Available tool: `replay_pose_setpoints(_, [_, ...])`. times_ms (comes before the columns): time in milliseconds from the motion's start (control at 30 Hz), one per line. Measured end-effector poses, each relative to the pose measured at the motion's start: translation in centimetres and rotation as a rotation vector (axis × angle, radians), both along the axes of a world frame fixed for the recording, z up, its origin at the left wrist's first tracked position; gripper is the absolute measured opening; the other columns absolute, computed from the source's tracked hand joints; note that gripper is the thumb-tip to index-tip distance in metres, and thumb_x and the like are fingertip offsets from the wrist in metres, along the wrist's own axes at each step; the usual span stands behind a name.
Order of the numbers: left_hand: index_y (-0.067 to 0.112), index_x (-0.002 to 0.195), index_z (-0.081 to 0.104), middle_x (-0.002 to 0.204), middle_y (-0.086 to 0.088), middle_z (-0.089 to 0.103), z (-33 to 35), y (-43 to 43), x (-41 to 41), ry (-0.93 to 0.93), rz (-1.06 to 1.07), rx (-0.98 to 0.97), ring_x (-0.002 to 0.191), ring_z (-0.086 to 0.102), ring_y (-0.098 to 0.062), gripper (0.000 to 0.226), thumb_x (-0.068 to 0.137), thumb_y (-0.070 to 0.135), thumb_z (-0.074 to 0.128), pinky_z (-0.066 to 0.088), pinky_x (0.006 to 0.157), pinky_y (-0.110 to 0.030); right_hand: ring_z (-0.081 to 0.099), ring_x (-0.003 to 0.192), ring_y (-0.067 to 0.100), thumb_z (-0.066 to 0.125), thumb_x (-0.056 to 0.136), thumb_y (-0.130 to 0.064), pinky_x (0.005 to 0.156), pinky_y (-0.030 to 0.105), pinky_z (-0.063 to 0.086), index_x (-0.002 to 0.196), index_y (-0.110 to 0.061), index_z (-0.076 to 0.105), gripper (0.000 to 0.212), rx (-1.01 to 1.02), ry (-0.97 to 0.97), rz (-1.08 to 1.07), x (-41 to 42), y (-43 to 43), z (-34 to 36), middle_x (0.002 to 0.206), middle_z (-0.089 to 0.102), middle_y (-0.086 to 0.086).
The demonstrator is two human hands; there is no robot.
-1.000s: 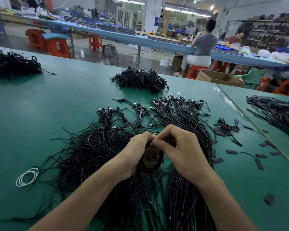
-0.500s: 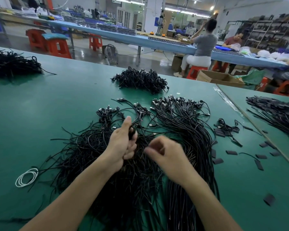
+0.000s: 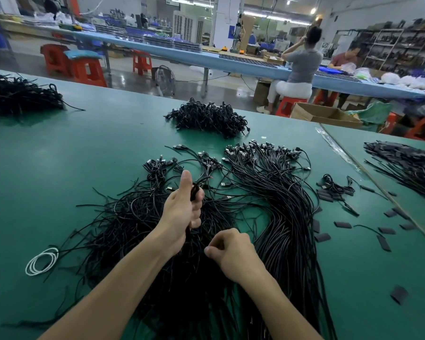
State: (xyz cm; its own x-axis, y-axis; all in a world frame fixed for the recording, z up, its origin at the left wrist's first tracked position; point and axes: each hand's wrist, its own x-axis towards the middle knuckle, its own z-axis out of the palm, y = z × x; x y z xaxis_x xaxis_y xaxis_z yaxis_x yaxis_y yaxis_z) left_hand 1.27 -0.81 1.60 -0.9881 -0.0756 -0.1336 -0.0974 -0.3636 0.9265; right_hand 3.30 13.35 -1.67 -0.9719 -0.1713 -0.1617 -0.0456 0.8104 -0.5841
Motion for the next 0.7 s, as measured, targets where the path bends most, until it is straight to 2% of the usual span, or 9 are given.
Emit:
replay_pose_setpoints(133, [0.021, 0.055, 0.044, 0.053, 0.007, 0.029, 0.0, 0.3, 0.1, -0.015, 0.007, 0.053, 0.043, 0.028, -0.009, 0.057, 0.085, 0.070, 0.044, 0.034, 0.039, -0.021, 0.067, 0.076, 0.013, 0.072, 0.088, -0.042, 0.075, 0.035, 0.059, 0.086, -0.022, 0.072, 0.020, 0.006, 0.005, -0.023, 0.0, 0.8, 0.4, 0.080, 0.069, -0.004])
replay_pose_setpoints(233, [0.021, 0.057, 0.042, 0.051, 0.004, 0.040, -0.1, 0.3, 0.2, -0.025, 0.011, 0.129, 0.040, 0.038, -0.011, 0.053, 0.081, 0.068, 0.048, 0.039, 0.038, -0.024, 0.066, 0.072, 0.007, 0.075, 0.087, -0.038, 0.068, 0.024, 0.056, 0.084, -0.022, 0.073, 0.017, -0.016, -0.025, 0.023, -0.1, 2.0, 1.3, 0.080, 0.070, -0.005])
replay_pose_setpoints(300, [0.022, 0.058, 0.043, 0.049, 0.004, 0.041, -0.1, 0.1, 0.4, -0.004, -0.014, 0.113, 0.036, 0.035, -0.009, 0.053, 0.083, 0.068, 0.046, 0.033, 0.034, -0.021, 0.063, 0.064, 0.005, 0.072, 0.089, -0.036, 0.055, 0.017, 0.050, 0.083, -0.022, 0.074, 0.015, -0.012, -0.047, 0.045, -0.4, 3.4, 2.5, 0.078, 0.071, -0.004])
replay_pose_setpoints(367, [0.023, 0.056, 0.046, 0.047, 0.005, 0.035, 0.1, -0.1, 0.7, 0.030, -0.044, 0.093, 0.034, 0.028, -0.007, 0.055, 0.086, 0.068, 0.042, 0.026, 0.031, -0.019, 0.061, 0.059, 0.010, 0.069, 0.092, -0.036, 0.049, 0.018, 0.047, 0.076, -0.023, 0.071, 0.020, -0.035, 0.027, -0.002, -0.7, 4.9, 3.8, 0.075, 0.071, -0.003])
replay_pose_setpoints(400, [0.023, 0.055, 0.047, 0.047, 0.006, 0.032, 0.3, -0.1, 0.8, 0.038, -0.060, 0.079, 0.034, 0.025, -0.007, 0.057, 0.087, 0.069, 0.038, 0.024, 0.031, -0.019, 0.062, 0.061, 0.014, 0.068, 0.092, -0.035, 0.050, 0.014, 0.046, 0.074, -0.026, 0.069, 0.020, -0.086, 0.116, -0.070, -0.8, 5.5, 4.4, 0.075, 0.070, -0.005])
replay_pose_setpoints(467, [0.023, 0.053, 0.049, 0.048, 0.007, 0.028, 0.8, 0.4, 1.2, 0.056, -0.107, 0.024, 0.036, 0.020, -0.007, 0.063, 0.087, 0.072, 0.028, 0.022, 0.032, -0.019, 0.063, 0.064, 0.008, 0.069, 0.092, -0.033, 0.054, 0.009, 0.046, 0.077, -0.027, 0.068, 0.016, -0.312, 0.319, -0.234, -1.0, 5.8, 5.4, 0.072, 0.069, -0.009])
replay_pose_setpoints(533, [0.023, 0.052, 0.051, 0.046, 0.009, 0.029, 1.1, 1.2, 1.6, 0.087, -0.160, -0.028, 0.037, 0.021, -0.007, 0.071, 0.093, 0.071, 0.019, 0.022, 0.034, -0.018, 0.059, 0.057, 0.002, 0.069, 0.092, -0.032, 0.054, 0.014, 0.047, 0.081, -0.025, 0.070, 0.013, -0.556, 0.429, -0.314, -0.8, 4.7, 6.3, 0.066, 0.068, -0.011])
replay_pose_setpoints(633, [0.021, 0.053, 0.057, 0.041, 0.011, 0.036, 1.3, 2.4, 2.0, 0.127, -0.203, -0.093, 0.034, 0.024, -0.008, 0.068, 0.103, 0.052, 0.025, 0.022, 0.037, -0.018, 0.047, 0.048, -0.002, 0.067, 0.093, -0.029, 0.048, 0.016, 0.043, 0.082, -0.022, 0.069, 0.013, -0.708, 0.463, -0.261, 0.0, 2.6, 7.0, 0.058, 0.062, -0.017])
replay_pose_setpoints(700, [0.021, 0.063, 0.062, 0.041, 0.009, 0.035, 1.5, 2.9, 2.2, 0.187, -0.215, -0.128, 0.034, 0.024, -0.008, 0.048, 0.094, 0.044, 0.035, 0.022, 0.038, -0.017, 0.054, 0.054, -0.003, 0.067, 0.094, -0.026, 0.053, 0.015, 0.046, 0.084, -0.021, 0.070, 0.012, -0.713, 0.458, -0.172, 0.6, 1.7, 7.4, 0.064, 0.066, -0.019])
